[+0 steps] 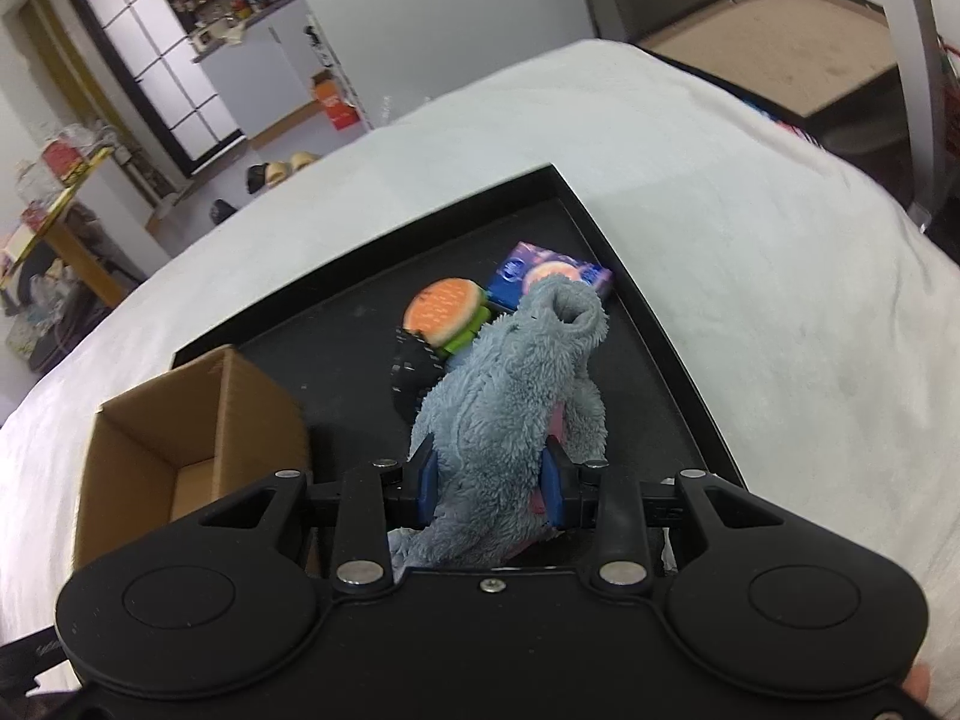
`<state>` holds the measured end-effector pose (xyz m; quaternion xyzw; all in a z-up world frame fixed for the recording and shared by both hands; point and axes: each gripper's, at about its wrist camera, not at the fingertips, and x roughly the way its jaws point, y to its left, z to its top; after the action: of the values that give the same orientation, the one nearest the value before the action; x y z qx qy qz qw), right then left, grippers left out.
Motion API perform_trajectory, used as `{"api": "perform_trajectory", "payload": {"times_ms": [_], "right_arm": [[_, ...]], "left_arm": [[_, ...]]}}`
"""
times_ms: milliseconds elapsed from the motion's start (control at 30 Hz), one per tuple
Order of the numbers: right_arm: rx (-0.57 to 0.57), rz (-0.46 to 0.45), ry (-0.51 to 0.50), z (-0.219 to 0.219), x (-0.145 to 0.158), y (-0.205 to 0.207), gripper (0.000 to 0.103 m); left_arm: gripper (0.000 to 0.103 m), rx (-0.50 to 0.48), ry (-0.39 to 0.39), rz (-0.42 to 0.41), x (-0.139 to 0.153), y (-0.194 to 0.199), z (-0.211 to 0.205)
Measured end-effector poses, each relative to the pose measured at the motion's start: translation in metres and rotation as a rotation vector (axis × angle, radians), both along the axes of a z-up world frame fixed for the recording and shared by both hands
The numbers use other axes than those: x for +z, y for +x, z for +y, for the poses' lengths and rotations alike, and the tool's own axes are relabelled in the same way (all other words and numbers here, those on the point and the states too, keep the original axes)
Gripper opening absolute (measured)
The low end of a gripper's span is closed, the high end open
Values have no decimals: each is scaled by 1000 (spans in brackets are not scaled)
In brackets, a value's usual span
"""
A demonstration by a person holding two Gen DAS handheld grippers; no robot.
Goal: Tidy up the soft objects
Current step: 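Lift the grey plush with the right gripper over the cardboard box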
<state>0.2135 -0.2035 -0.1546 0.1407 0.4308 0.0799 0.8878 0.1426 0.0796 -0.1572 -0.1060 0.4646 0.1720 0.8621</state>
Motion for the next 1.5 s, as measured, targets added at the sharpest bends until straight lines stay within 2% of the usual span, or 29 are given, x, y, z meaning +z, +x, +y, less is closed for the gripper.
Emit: {"api": "perform_trajectory", "payload": {"times_ms": [400,633,833,967,1200,1500], "right_arm": [[136,-126,-42,19,40,-14,33],[193,-149,-59,35,52,-17,33],[256,-187,-86,54,62,-22,33],[322,-222,-122,70,69,-25,33],[433,-252,-174,91,77,-24,33],[616,-285,-214,119,85,-28,33]], "left_arm": [[12,-23,-3,-10,2,-5,0],[13,-30,1,-4,3,-5,0],[13,-36,10,-30,4,-11,-1],[13,-29,8,-53,6,-16,0],[12,-15,-49,-47,2,-14,8],[9,-2,-61,-75,2,-15,10]]}}
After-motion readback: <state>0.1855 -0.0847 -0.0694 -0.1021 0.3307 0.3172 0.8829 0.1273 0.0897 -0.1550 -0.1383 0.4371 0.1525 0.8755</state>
